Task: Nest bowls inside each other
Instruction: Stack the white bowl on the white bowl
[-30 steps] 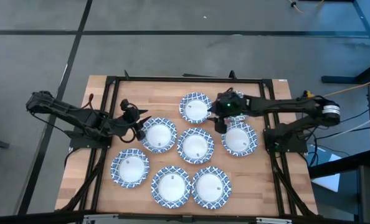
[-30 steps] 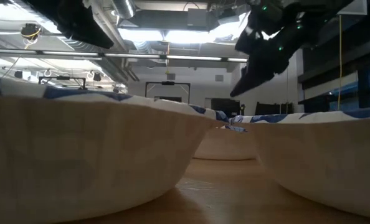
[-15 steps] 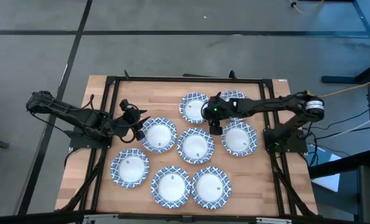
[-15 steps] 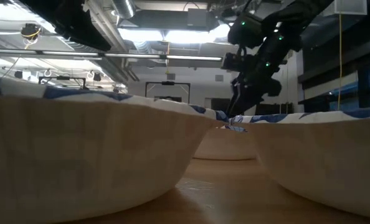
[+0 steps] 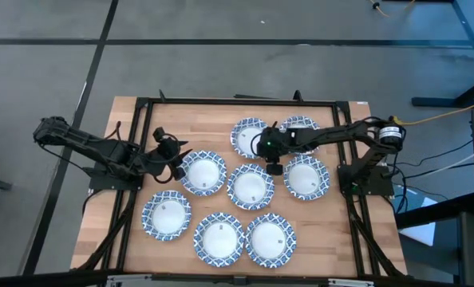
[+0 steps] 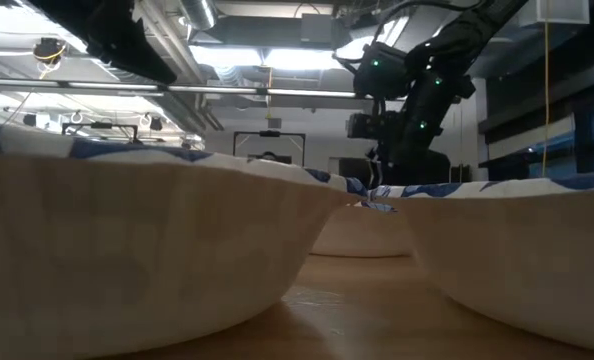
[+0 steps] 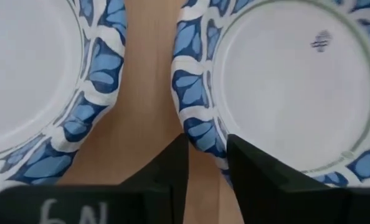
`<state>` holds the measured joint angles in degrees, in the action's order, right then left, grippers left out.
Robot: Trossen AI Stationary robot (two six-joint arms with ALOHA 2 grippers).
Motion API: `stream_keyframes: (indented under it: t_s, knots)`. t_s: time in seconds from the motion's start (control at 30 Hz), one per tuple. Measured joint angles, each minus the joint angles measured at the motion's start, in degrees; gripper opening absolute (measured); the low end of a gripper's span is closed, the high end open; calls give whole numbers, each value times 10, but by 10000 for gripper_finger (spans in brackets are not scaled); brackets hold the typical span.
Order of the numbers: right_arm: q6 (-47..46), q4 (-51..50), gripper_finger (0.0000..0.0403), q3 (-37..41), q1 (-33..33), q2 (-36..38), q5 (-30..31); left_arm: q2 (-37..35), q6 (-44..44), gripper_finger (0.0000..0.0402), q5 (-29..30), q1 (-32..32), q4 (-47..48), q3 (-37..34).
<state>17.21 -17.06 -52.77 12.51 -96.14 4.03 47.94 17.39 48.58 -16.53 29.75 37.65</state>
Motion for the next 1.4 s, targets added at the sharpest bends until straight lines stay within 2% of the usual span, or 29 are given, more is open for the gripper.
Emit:
stream_keyframes:
  t_s: [0.53,1.0,1.17,1.4]
  knots:
    - [11,44,108,0,0,0,7,0,0,133,0,0,37,0]
    - [12,62,185,0,0,0,5,0,0,133,0,0,45,0]
    - [10,62,182,0,0,-7,5,0,0,133,0,0,45,0]
    - [9,61,150,1,0,-40,5,0,0,133,0,0,45,0]
